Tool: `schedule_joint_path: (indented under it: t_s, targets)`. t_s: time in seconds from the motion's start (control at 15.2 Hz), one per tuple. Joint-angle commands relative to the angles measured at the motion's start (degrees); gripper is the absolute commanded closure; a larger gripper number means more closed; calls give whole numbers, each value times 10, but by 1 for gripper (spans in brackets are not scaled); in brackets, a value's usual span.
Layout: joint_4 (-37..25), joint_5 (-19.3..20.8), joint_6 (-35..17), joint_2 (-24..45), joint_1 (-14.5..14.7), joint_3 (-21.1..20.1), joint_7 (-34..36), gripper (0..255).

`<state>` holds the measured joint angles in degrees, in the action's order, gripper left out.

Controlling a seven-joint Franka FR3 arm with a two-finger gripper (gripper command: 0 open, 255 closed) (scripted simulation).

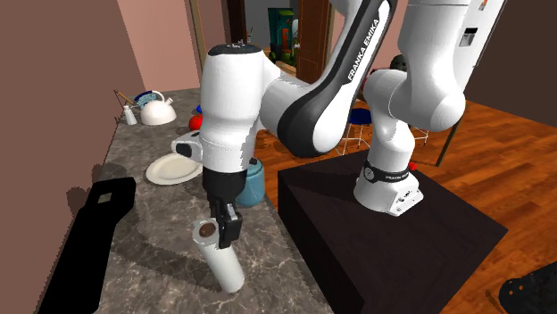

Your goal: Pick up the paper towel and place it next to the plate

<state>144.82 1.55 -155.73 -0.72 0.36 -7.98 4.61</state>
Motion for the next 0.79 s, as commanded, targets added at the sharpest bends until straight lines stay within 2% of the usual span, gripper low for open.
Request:
schedule_joint_path:
  t_s: [0.0,0.73]
  targets:
    - [-5,-4,17,-12,1,0,-3,255]
    - [-32,-22,111,-79,4,2,-17,255]
